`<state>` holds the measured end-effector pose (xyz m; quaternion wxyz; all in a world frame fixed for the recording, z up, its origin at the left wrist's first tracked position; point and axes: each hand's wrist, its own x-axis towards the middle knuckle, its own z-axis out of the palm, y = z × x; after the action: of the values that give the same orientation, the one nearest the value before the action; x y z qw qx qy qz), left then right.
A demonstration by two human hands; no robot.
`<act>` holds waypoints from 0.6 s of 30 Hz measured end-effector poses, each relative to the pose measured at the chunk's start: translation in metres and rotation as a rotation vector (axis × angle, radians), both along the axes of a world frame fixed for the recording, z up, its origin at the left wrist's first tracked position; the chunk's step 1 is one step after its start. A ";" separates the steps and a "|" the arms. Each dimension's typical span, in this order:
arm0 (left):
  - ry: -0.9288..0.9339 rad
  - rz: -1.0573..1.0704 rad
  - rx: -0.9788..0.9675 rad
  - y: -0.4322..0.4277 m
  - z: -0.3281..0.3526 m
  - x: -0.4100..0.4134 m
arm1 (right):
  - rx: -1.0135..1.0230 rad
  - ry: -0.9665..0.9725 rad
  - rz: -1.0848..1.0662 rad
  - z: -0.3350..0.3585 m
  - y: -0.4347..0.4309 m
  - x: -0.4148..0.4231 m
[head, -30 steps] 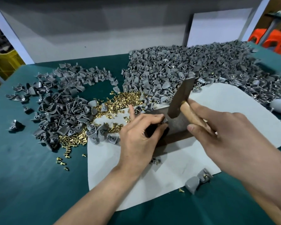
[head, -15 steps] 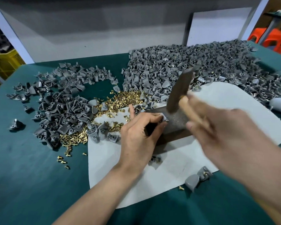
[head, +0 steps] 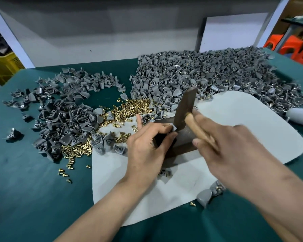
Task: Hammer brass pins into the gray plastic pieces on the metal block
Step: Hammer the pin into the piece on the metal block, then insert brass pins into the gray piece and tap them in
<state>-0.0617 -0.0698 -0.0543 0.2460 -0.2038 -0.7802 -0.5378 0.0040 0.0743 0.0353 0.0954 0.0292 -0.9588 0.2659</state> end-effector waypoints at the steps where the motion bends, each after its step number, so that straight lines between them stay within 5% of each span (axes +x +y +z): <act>1: 0.001 -0.007 0.008 0.000 0.000 0.001 | 0.004 -0.013 0.008 -0.002 -0.001 0.001; 5: 0.041 0.010 0.001 0.001 0.000 0.001 | 0.044 0.101 -0.017 0.003 0.005 -0.003; 8: 0.034 -0.015 0.030 -0.001 0.002 0.002 | 0.036 -0.045 0.004 -0.005 0.008 -0.007; 12: -0.036 -0.046 0.063 -0.002 0.002 0.002 | -0.215 0.088 -0.048 -0.003 0.031 -0.015; 18: -0.271 -0.151 0.245 -0.006 -0.001 0.000 | -0.600 -0.030 0.004 -0.010 0.034 -0.021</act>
<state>-0.0618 -0.0757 -0.0553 0.1204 -0.1562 -0.7175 -0.6681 -0.0166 0.1087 0.0256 0.0852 -0.0022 -0.8388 0.5378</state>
